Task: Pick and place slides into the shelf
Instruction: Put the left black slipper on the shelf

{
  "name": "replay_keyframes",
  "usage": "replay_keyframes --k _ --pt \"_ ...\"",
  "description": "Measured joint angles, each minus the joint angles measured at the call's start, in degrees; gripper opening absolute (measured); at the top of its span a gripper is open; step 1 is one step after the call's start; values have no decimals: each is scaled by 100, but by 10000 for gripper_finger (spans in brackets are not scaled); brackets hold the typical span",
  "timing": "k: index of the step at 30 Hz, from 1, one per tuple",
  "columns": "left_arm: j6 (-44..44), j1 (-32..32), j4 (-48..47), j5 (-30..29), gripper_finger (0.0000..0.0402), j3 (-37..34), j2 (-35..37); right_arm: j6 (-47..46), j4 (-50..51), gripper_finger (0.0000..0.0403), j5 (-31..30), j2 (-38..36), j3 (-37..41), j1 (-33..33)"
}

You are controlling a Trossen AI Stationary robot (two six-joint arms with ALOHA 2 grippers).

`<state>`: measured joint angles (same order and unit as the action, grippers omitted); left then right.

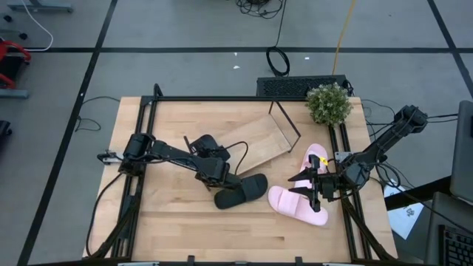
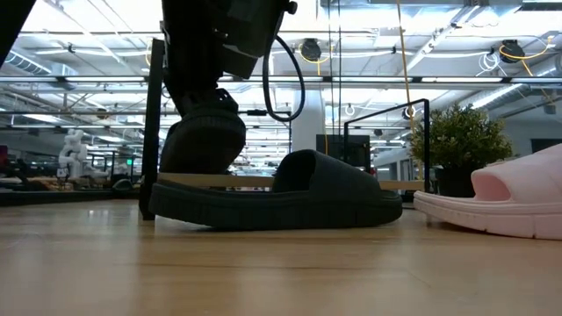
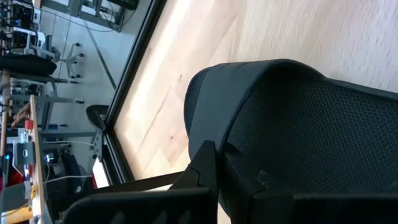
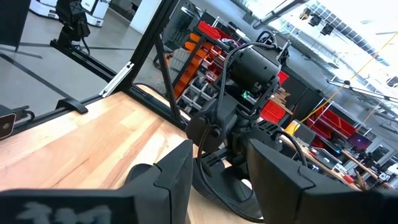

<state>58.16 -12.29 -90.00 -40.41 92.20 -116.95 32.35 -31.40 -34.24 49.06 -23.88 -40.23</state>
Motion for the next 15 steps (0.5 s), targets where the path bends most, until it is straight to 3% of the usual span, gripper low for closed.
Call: replay_keyframes --k 15 --pt "41 0 -2 349 3 0 -2 -16 -2 144 2 0 0 0"
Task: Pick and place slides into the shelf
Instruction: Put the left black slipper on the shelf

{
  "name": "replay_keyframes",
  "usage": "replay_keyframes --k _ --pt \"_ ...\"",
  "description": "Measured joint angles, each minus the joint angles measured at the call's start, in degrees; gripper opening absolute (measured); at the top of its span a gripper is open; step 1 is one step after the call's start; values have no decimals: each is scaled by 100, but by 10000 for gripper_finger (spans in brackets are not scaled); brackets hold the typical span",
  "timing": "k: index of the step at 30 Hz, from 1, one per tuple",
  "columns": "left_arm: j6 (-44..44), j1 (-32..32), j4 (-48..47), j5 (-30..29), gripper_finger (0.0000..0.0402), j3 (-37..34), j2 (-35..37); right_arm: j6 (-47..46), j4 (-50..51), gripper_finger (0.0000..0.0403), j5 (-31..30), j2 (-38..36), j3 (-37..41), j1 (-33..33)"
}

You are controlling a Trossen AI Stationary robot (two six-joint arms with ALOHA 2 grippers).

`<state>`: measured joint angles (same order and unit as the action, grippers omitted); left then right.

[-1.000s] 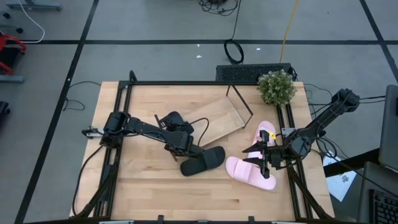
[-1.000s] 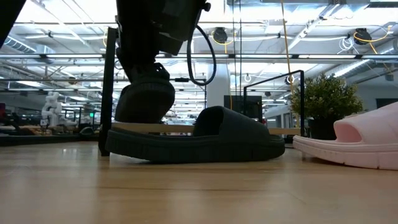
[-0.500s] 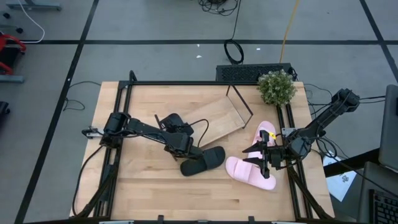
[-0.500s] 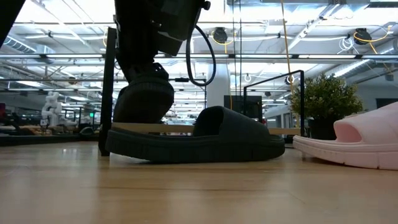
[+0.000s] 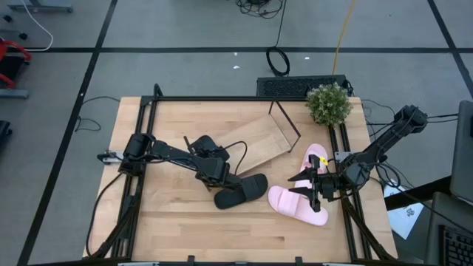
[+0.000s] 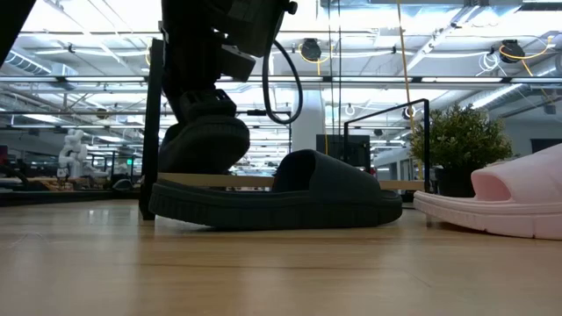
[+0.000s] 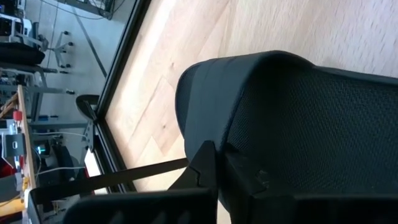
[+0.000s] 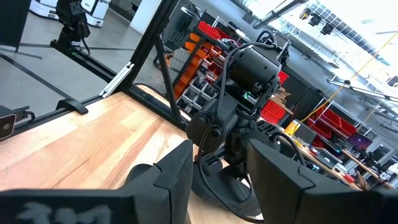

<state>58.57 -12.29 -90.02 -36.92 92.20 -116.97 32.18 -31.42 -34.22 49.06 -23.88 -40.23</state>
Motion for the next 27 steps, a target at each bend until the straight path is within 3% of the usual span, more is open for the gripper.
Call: replay_keyframes --k 14,27 --pt "-3 33 0 230 59 -2 -9 -2 1 144 2 -1 0 -1" --pt "-67 33 -2 386 63 -2 -8 -2 0 144 2 0 0 -2"
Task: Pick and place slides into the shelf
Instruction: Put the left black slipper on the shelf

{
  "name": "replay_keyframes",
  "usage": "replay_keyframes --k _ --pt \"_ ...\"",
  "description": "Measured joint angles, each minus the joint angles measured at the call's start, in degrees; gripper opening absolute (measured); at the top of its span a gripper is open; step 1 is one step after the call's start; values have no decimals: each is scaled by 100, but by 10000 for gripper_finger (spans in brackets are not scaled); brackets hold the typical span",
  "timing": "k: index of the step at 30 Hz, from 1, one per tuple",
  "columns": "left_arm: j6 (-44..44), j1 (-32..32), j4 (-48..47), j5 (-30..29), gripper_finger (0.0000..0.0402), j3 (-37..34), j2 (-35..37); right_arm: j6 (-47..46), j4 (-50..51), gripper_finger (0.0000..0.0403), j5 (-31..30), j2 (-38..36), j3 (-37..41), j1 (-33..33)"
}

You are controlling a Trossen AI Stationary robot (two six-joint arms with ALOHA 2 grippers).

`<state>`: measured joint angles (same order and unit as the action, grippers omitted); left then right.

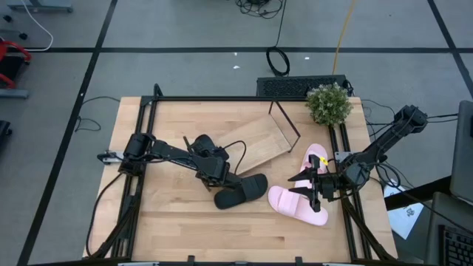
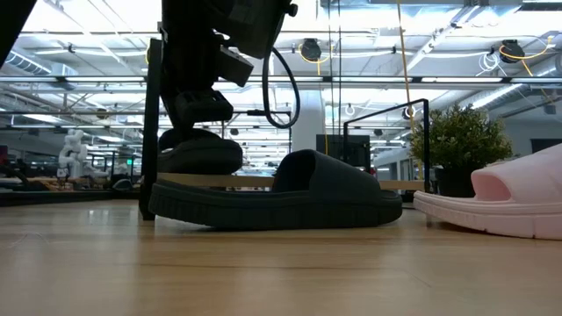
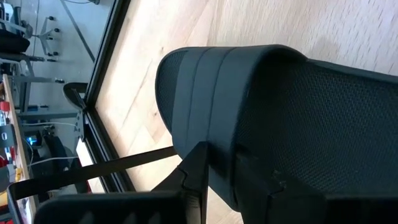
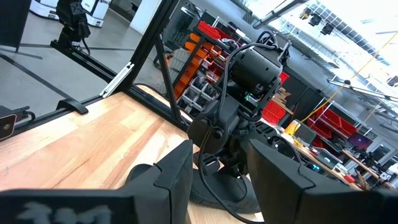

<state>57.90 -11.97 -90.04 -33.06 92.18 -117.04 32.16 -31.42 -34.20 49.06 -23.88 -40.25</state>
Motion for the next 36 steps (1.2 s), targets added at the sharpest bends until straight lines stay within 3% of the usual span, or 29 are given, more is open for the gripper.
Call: replay_keyframes --k 36 --pt "-397 0 45 151 63 0 1 0 -2 144 2 0 0 2"
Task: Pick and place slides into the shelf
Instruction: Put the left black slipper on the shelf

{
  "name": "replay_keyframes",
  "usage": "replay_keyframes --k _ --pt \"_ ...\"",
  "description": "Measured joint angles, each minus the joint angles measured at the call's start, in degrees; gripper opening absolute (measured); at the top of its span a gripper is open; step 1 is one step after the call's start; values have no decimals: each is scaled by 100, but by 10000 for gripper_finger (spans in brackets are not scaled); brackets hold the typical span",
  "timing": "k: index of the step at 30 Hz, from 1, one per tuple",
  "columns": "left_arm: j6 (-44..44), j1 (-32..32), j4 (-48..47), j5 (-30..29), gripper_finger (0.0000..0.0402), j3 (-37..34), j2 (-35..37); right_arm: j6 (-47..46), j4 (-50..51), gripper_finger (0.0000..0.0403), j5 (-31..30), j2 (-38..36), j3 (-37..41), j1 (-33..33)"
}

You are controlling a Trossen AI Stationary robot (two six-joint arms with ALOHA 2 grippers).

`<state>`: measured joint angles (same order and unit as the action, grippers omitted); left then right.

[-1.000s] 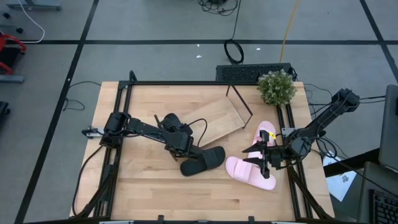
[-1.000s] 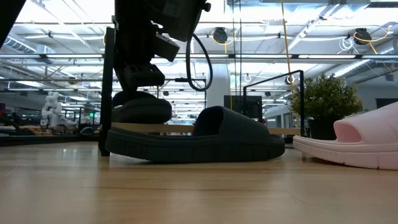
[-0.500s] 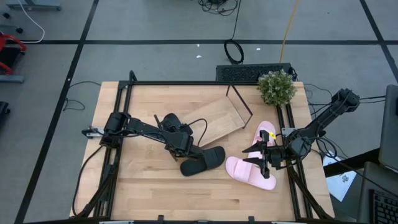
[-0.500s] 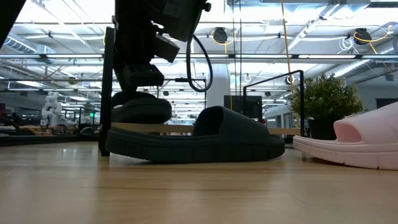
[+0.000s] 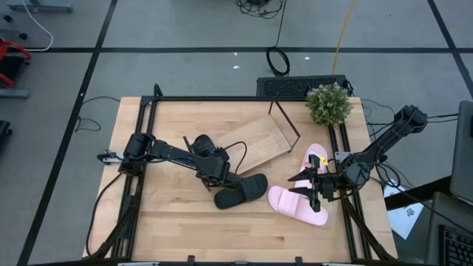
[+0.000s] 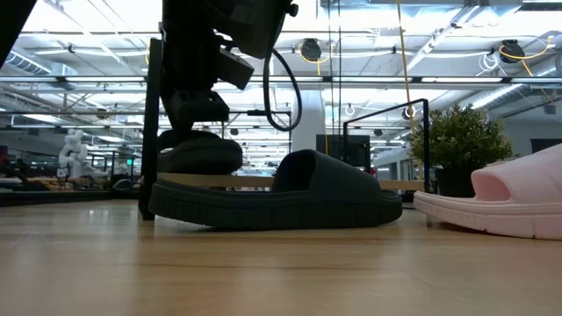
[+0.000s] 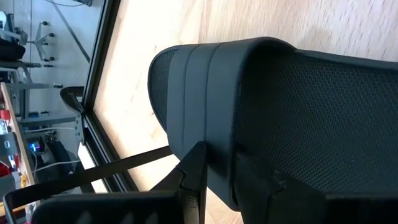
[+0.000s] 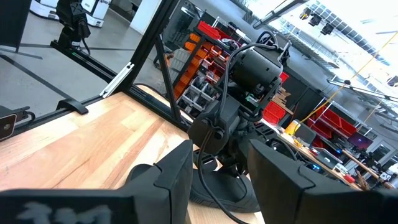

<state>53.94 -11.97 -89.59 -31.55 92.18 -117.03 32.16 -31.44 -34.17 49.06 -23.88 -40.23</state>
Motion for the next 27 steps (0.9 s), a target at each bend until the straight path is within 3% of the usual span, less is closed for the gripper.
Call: replay_keyframes --k 18,27 --pt "-284 23 311 5 67 -2 2 2 -3 144 0 0 0 -1" --pt "-146 103 322 15 146 -2 2 2 -7 144 414 -1 -2 -2"
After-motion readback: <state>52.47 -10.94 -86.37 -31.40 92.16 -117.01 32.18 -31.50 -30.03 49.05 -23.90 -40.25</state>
